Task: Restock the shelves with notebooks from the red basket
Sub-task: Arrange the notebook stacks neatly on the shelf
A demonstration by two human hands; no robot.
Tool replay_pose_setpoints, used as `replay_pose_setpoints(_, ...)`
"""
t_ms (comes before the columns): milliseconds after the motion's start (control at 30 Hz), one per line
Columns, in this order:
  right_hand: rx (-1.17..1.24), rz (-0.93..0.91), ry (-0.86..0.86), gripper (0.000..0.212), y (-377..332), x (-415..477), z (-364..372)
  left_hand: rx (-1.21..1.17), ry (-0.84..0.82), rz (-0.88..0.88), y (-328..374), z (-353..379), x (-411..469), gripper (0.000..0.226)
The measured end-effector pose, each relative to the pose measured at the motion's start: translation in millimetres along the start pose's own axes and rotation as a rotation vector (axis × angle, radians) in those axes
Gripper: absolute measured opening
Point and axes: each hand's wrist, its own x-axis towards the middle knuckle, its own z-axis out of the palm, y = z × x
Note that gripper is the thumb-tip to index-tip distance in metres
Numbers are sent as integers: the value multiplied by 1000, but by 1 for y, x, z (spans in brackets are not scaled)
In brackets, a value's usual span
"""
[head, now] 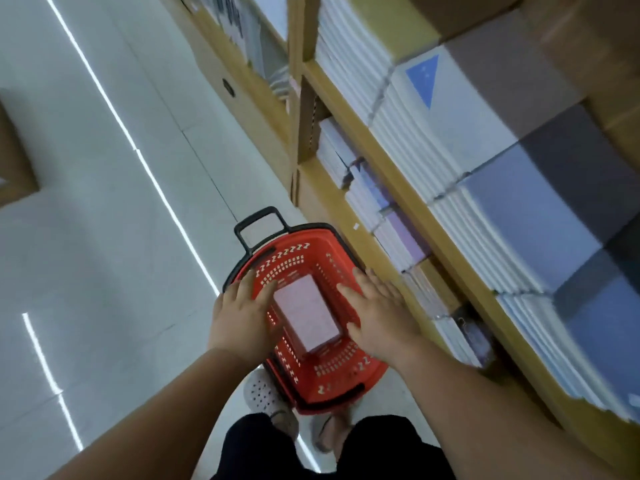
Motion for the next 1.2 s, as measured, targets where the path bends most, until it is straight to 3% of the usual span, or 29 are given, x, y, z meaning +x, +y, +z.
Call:
replay_pose_setpoints(267, 29, 37, -33, 69, 10, 71, 86, -241, -99, -169, -7, 112, 35, 73)
replay_pose_setpoints(533, -40, -157, -132, 69, 69, 189, 217, -339, -132, -313, 12, 256, 117, 75)
replay_pose_setpoints(767, -50, -224, -235, 74, 130, 263, 315, -488, -59, -479, 29, 368, 195, 70)
replay_pose_setpoints(1000, 71, -135, -245, 81, 146, 307, 384, -544, -134, -677, 19, 451, 226, 73)
replay_pose_setpoints(1100, 168, -55, -256, 86, 143, 321, 406, -673, -137, -784, 16, 469, 231, 85)
replay_pose_setpoints(1200, 226, 3, -261, 89, 145, 330, 427, -869, -94, -831, 16, 481, 233, 80)
